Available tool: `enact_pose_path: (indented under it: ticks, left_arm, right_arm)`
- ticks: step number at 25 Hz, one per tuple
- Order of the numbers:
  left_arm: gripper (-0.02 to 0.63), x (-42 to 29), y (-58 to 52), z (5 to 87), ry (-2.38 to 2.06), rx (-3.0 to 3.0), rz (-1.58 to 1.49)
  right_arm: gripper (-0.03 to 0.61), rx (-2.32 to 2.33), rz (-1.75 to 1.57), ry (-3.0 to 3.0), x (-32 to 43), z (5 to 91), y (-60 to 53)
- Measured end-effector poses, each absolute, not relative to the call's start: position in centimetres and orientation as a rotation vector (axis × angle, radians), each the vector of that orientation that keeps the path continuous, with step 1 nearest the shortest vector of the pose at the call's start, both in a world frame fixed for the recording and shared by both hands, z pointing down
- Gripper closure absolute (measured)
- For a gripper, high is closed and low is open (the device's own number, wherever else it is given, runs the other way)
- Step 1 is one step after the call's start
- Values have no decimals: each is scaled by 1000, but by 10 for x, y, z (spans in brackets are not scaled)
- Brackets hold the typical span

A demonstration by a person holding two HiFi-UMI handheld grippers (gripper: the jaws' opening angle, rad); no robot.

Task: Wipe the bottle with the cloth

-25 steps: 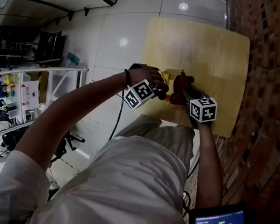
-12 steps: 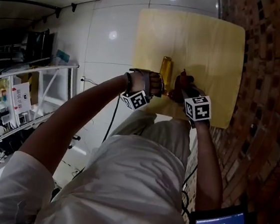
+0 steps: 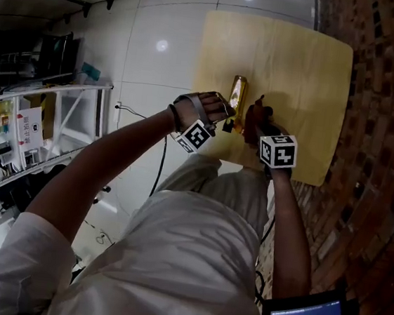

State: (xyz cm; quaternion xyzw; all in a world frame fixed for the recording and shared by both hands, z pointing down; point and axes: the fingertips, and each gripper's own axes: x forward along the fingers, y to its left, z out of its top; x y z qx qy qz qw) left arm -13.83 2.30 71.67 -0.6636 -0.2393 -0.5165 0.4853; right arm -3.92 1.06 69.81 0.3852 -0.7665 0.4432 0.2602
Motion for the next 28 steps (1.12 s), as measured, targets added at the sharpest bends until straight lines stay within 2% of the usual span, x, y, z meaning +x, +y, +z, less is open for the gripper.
enact_pose_path:
  ticks: [6, 9, 13, 15, 16, 17, 22, 28]
  left_arm:
    - [313, -143, -3, 692, 77, -2560, -1690]
    - [294, -135, -9, 685, 520, -2962, -1763]
    - [256, -129, 3, 721, 908, -3088, -1992]
    - [285, -132, 13, 743, 1049, -3070, -2137]
    - [312, -132, 16, 749, 1086, -3050, -2175]
    - [400, -133, 17, 752, 1096, -3021, -2190]
    - [424, -135, 25, 754, 884, -2922, -2153]
    - [450, -145, 19, 757, 674, -2779, -2131]
  right_arm:
    - [509, 1046, 1113, -2161, -52, 681, -14]
    - [509, 966, 892, -2221, -63, 665, -24]
    - [509, 820, 660, -2249, -78, 658, -36]
    - [509, 723, 560, -2268, -90, 656, -35]
    - [509, 670, 509, -2271, -95, 656, -34]
    - [509, 612, 462, -2269, -100, 657, -31]
    - [509, 418, 408, -2210, -117, 688, -12]
    - [508, 446, 396, -2198, -120, 719, -5]
